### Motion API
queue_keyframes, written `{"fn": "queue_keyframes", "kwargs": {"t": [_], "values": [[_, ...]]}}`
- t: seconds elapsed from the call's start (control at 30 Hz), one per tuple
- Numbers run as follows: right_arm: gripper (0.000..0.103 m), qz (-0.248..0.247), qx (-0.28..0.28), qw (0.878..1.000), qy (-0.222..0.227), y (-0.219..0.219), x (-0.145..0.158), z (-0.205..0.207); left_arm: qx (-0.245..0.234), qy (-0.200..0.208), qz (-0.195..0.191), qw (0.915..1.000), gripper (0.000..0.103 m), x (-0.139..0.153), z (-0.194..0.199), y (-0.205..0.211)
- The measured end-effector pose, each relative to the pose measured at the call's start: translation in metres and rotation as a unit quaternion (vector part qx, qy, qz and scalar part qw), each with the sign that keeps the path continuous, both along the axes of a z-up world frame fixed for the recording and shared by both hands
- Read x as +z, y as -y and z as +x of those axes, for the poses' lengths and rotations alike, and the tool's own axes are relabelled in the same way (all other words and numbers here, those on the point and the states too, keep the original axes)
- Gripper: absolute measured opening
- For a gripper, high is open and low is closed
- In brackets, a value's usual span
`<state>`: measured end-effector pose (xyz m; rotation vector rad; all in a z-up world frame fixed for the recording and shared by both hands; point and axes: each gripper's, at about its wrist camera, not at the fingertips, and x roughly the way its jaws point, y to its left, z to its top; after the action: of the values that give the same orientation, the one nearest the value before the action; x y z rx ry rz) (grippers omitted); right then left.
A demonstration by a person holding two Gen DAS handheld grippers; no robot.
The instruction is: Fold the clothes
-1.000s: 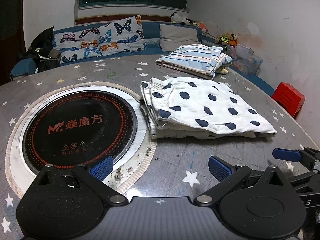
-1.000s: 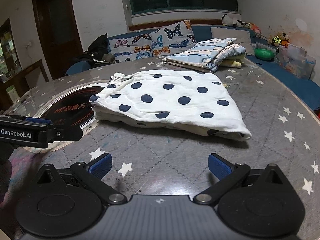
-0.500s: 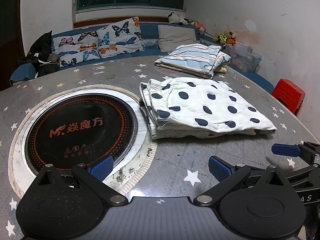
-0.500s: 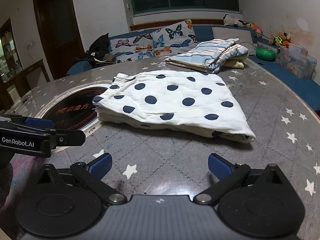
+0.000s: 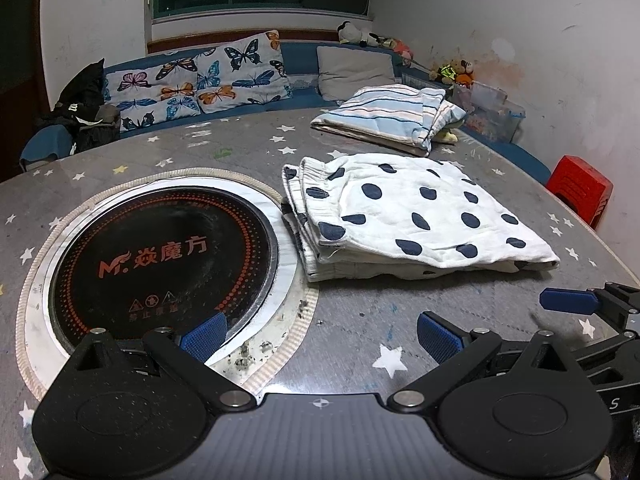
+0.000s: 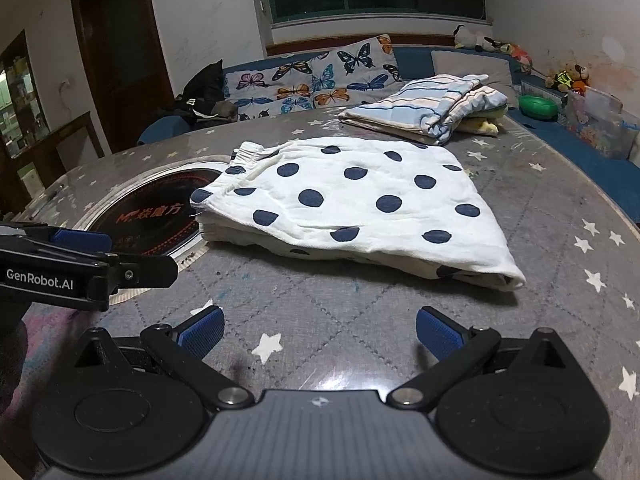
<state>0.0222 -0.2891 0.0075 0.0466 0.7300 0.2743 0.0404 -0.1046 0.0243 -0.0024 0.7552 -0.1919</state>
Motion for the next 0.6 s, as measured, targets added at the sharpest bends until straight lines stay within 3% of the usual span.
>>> {"fn": "queue_keyframes", "kwargs": {"t": [0.6], "values": [[0.103, -0.006, 0.013, 1.000, -0.009, -0.004, -0.002, 0.022, 0.004, -0.013, 0.000, 0.9999, 0.103, -0.005, 0.023, -0.001]]}}
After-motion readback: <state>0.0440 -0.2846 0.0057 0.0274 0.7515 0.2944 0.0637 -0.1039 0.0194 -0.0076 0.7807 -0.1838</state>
